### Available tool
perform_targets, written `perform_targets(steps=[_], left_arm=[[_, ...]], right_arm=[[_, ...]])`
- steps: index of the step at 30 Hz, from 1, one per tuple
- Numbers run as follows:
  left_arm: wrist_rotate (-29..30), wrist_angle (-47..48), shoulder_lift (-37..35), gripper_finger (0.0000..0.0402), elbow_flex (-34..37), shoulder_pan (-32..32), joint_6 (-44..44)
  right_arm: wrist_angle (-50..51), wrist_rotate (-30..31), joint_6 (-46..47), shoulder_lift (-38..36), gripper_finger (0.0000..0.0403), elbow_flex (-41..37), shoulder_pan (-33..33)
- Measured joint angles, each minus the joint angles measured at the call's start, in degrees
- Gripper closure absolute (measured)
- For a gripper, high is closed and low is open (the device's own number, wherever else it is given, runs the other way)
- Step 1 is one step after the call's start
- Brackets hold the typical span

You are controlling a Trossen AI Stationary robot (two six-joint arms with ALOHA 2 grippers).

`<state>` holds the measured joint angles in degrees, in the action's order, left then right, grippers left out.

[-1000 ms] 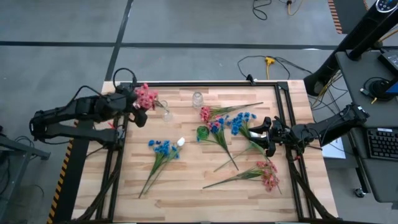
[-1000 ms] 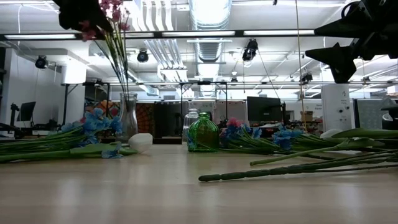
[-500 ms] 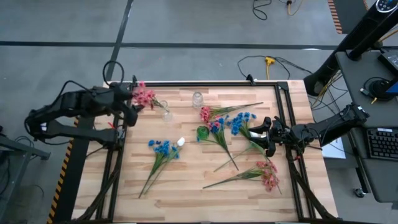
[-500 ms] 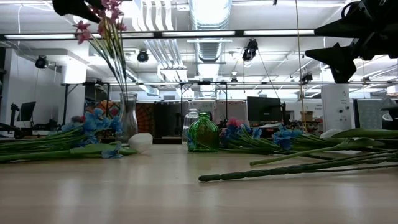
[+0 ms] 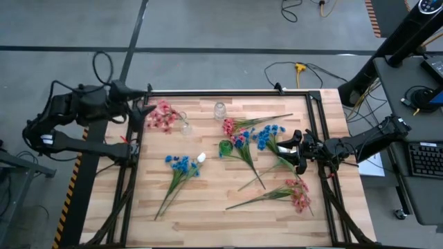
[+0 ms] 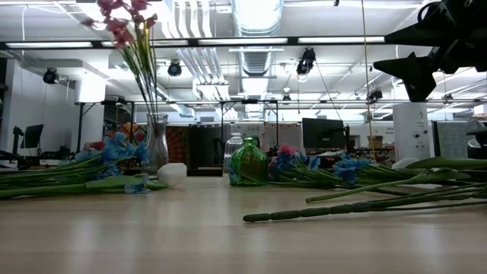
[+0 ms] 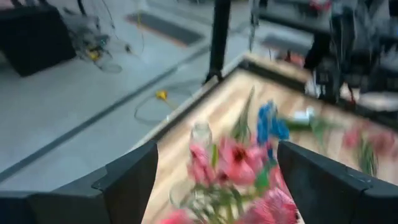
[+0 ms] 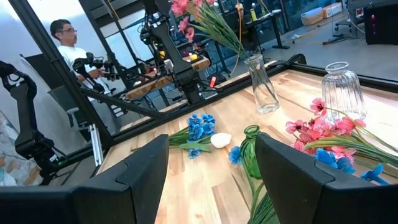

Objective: Sort flowers into vase by color
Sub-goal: Put the right white tulip flower into the green vase

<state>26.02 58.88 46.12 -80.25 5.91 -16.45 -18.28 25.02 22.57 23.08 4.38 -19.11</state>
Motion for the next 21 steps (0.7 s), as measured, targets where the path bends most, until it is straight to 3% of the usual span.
perform_targets(steps=[12,18,21], left_arm=[[0.3,-23.6,3.4,0.0098,4.1,-1.3,8.2],[11.1,-23.2,7.4,0.0098,4.7,-2.6,10.8],[12.0,-23.0,8.8,0.0098,5.7,-2.6,10.1]], right_arm=[[0.0,0.0,-0.7,0.0,0.0172,0.0,0.0],[0.0,0.3,-0.7,0.0,0.0172,0.0,0.0],[0.0,0.5,-0.7,0.0,0.0172,0.0,0.0]])
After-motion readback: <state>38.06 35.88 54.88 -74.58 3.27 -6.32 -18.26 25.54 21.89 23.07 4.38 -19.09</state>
